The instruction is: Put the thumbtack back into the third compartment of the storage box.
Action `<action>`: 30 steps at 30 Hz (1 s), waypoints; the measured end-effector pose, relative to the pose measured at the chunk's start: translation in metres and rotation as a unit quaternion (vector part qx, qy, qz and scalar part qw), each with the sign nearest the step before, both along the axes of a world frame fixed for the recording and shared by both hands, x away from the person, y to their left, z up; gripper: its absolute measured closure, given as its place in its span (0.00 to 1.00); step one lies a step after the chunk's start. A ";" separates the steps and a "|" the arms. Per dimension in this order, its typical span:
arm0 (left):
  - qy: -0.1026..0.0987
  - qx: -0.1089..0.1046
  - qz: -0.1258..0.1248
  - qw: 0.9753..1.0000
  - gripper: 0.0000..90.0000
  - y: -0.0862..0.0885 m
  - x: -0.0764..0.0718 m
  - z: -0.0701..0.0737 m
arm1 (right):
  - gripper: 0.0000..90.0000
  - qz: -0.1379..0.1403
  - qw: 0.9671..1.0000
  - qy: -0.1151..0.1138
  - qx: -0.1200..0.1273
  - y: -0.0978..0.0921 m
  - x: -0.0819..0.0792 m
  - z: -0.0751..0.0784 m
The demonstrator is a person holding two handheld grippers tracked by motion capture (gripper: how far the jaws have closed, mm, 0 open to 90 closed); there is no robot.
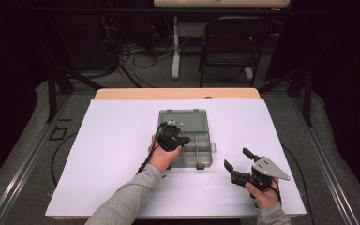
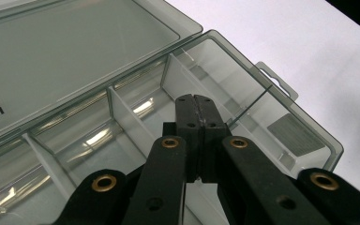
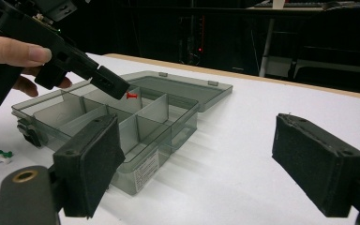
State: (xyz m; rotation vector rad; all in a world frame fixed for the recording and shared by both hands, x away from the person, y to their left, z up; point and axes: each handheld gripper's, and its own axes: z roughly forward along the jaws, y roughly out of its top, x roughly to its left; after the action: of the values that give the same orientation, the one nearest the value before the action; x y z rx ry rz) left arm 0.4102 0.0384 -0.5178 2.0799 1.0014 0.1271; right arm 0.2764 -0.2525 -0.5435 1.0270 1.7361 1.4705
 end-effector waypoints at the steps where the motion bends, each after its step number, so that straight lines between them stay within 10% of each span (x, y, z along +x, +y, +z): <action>1: 0.000 0.000 -0.001 1.000 1.00 0.000 0.000 0.000 | 0.17 0.000 1.000 0.000 0.000 0.000 0.000 0.000; 7: -0.001 -0.005 0.001 1.000 0.99 0.000 -0.001 0.003 | 0.17 0.000 1.000 0.000 -0.001 0.000 0.000 0.000; 18: -0.073 -0.025 0.005 0.997 0.49 0.014 -0.015 0.026 | 0.17 0.000 1.000 0.000 -0.002 0.000 0.000 0.000; 30: -0.094 -0.052 0.033 0.994 0.42 0.068 -0.045 0.032 | 0.17 -0.001 1.000 0.002 -0.003 0.000 0.000 0.000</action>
State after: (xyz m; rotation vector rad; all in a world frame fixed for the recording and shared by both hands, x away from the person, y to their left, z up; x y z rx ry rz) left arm 0.3651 0.1063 -0.4857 1.9027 0.9431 0.2933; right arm 0.2764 -0.2527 -0.5438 1.0284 1.7419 1.4614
